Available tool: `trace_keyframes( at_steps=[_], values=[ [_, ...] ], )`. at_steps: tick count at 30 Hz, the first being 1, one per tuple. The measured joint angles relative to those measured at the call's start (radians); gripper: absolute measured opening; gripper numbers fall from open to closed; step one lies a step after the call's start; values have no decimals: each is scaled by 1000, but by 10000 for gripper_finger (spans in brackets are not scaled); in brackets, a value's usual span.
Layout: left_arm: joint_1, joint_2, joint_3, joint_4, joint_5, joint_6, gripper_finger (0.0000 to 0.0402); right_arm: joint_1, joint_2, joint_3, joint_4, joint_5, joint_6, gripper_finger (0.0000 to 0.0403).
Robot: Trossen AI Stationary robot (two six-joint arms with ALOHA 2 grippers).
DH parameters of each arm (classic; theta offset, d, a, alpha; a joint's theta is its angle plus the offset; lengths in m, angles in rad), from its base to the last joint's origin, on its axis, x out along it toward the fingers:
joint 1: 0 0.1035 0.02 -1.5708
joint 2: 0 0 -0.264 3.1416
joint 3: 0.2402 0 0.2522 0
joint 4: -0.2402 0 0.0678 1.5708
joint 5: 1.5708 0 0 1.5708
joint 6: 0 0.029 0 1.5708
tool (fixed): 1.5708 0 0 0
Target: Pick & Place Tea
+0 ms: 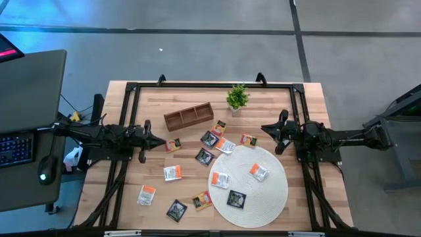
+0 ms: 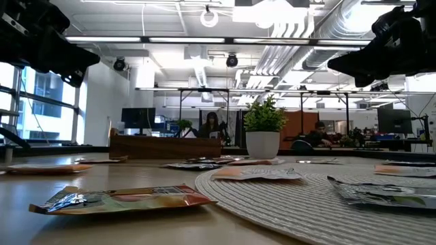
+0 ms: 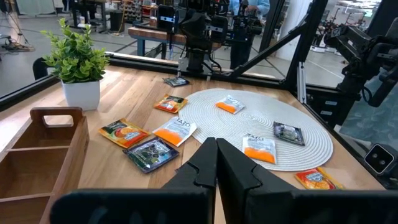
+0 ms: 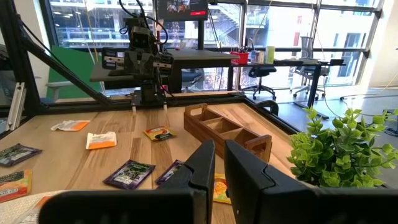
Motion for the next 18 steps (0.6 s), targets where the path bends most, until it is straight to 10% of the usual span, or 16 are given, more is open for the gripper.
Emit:
trace_keyframes(
  at_steps=[18],
  values=[
    [0, 0, -2, 43, -39, 0, 2, 0, 0, 0, 0, 0, 0, 32]
  ],
)
